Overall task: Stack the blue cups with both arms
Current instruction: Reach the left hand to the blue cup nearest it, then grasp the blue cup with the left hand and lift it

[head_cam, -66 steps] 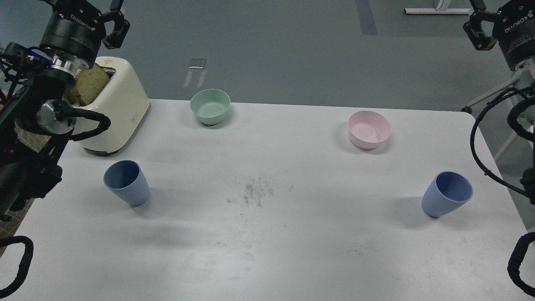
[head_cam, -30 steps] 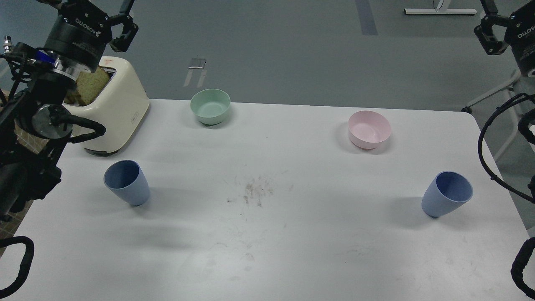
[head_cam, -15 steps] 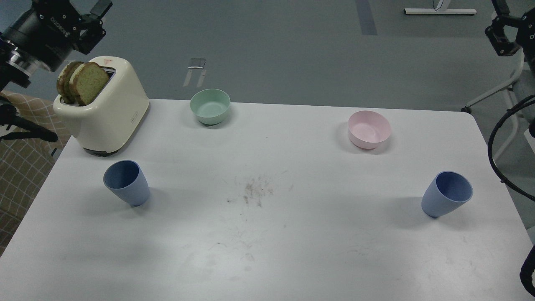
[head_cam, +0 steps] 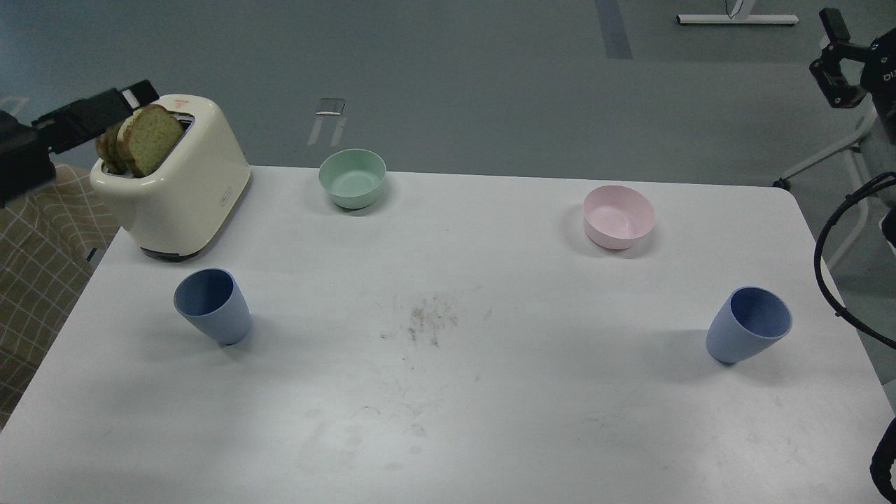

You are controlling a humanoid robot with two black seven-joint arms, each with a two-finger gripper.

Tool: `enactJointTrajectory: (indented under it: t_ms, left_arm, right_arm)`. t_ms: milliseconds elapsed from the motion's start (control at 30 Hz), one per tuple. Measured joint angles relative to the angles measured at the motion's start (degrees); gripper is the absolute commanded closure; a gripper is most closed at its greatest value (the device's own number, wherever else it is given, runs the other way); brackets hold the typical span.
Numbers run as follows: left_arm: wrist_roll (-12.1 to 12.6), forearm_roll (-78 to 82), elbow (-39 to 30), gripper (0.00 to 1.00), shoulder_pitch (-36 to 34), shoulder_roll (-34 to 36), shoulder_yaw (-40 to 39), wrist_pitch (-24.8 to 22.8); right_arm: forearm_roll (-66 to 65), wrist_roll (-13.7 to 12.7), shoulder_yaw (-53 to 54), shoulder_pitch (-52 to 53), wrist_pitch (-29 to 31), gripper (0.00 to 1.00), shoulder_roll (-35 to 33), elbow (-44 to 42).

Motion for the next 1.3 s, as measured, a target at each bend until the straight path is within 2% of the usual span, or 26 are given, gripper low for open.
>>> enactJointTrajectory:
  t_ms: [167, 300, 400, 767, 1033, 1067, 1167, 1233, 1267, 1300]
  left_arm:
    - [-0.02, 14.32, -3.43, 0.16, 8.35, 0.71, 0.07, 7.32]
    - [-0.08, 19.91, -3.52, 0.22, 11.77, 0.27, 0.51, 10.19]
    - [-0.08, 20.79, -3.13, 0.23, 12.45, -0.49, 2.44, 10.57]
    - [-0.09, 24.47, -1.64, 0.4, 12.75, -6.05, 4.83, 10.59]
    - [-0.09, 24.54, 1.75, 0.45, 12.48, -7.2, 8.27, 10.59]
    - [-0.09, 24.54, 1.98, 0.51, 12.44, -7.28, 8.37, 10.59]
    - [-0.09, 24.57, 2.31, 0.8, 12.34, -7.54, 8.53, 10.6]
    - [-0.09, 24.61, 2.37, 0.86, 12.33, -7.8, 8.57, 10.6]
    - [-0.09, 24.62, 2.37, 0.94, 12.33, -7.87, 8.58, 10.6]
    - [-0.09, 24.62, 2.37, 0.98, 12.33, -7.93, 8.58, 10.6]
  right_arm:
    - [0.01, 0.0, 0.0, -0.01, 0.0, 0.0, 0.0, -0.36]
    - [0.03, 0.0, 0.19, -0.59, 0.0, 0.0, -0.01, -0.48]
    - [0.03, 0.0, 0.57, -1.21, 0.0, 0.0, -0.06, -0.48]
    - [0.73, 0.0, 0.89, -1.35, 0.0, 0.0, -0.09, -0.37]
    - [0.73, 0.0, 0.89, -1.32, 0.0, 0.0, -0.21, -0.23]
    - [0.74, 0.0, 0.89, -1.32, 0.0, 0.0, -0.28, -0.2]
    - [0.74, 0.0, 0.89, -1.31, 0.0, 0.0, -0.42, -0.16]
    - [0.74, 0.0, 0.89, -1.31, 0.0, 0.0, -0.42, -0.16]
    - [0.74, 0.0, 0.89, -1.31, 0.0, 0.0, -0.43, -0.16]
    - [0.75, 0.0, 0.89, -1.32, 0.0, 0.0, -0.44, -0.16]
